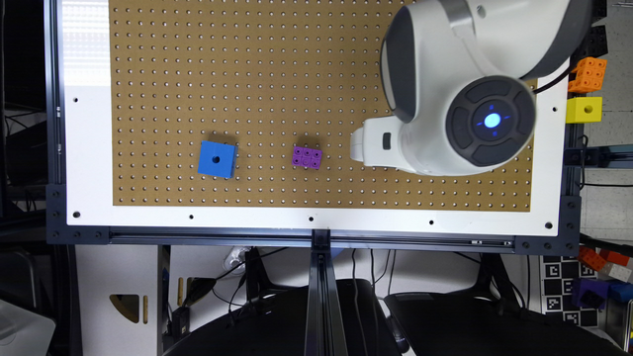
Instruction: Pick up pink block.
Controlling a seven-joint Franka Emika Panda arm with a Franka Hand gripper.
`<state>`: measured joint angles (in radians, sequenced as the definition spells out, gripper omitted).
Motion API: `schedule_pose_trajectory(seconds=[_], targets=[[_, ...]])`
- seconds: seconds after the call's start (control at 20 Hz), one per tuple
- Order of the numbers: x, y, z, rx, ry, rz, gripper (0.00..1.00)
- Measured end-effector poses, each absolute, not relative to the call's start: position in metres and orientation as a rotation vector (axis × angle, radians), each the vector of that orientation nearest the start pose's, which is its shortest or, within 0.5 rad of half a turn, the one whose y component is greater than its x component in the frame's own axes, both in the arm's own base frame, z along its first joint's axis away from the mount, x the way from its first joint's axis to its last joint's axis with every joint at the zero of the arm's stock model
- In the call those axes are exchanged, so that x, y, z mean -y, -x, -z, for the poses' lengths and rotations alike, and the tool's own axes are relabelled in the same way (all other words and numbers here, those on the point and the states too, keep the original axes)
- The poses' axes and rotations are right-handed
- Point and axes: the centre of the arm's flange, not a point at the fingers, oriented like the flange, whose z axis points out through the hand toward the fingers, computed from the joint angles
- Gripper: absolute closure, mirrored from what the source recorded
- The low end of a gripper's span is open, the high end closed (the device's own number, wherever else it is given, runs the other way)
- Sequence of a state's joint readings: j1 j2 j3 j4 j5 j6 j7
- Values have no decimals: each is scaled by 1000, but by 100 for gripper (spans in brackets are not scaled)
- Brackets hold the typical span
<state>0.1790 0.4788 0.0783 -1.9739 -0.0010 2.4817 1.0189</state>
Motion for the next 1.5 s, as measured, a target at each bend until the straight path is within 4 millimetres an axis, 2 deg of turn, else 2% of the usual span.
schedule_pose_trajectory(seconds=[0.3,0.55,1.0,1.15,1.25,1.3,1.5], targets=[[-150,-599,-219,-1174,2869,1,0],[-152,-598,-198,-1170,2866,1,0],[-160,-606,-199,-1153,2859,22,0],[-160,-604,-176,-1155,2861,11,0],[-162,-607,-178,-1153,2860,17,0],[-161,-608,-178,-1154,2859,17,100],[-161,-608,-178,-1154,2859,17,100]])
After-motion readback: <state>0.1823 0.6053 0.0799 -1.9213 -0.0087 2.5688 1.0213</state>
